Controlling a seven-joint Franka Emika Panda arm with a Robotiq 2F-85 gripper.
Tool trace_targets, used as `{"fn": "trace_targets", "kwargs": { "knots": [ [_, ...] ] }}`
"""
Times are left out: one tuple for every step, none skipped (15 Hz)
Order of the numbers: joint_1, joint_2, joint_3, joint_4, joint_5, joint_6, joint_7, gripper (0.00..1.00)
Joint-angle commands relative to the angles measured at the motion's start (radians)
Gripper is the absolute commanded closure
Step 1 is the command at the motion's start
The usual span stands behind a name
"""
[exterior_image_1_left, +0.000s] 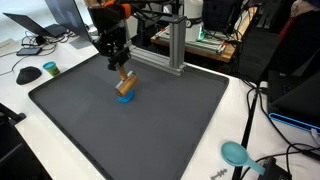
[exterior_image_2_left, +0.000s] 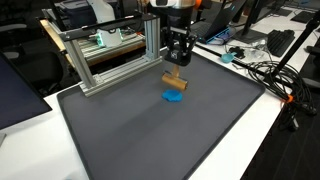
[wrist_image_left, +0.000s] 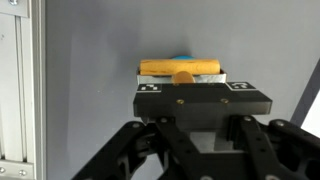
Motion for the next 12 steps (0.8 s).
{"fn": "trace_targets", "kwargs": {
  "knots": [
    [-0.003, 0.039, 0.002, 0.031, -0.015, 0.0, 0.047, 0.78],
    [-0.001, 0.05, -0.001, 0.037, -0.02, -0.004, 0.056, 0.78],
    [0.001, 0.057, -0.003, 0.04, -0.024, -0.004, 0.064, 0.78],
    [0.002, 0.064, -0.005, 0.043, -0.026, -0.001, 0.071, 0.78],
    [0.003, 0.072, -0.007, 0.049, -0.027, -0.002, 0.079, 0.78],
    [0.004, 0.078, -0.009, 0.055, -0.028, 0.003, 0.088, 0.78],
    [0.004, 0.084, -0.01, 0.061, -0.026, 0.005, 0.092, 0.78],
    [0.005, 0.092, -0.011, 0.07, -0.028, 0.005, 0.098, 0.78],
    [0.005, 0.1, -0.011, 0.08, -0.026, 0.004, 0.101, 0.78],
    [0.006, 0.109, -0.011, 0.088, -0.028, 0.009, 0.102, 0.78],
    [0.006, 0.119, -0.01, 0.096, -0.027, 0.013, 0.103, 0.78],
    [0.006, 0.131, -0.009, 0.105, -0.024, 0.015, 0.103, 0.78]
  ]
}}
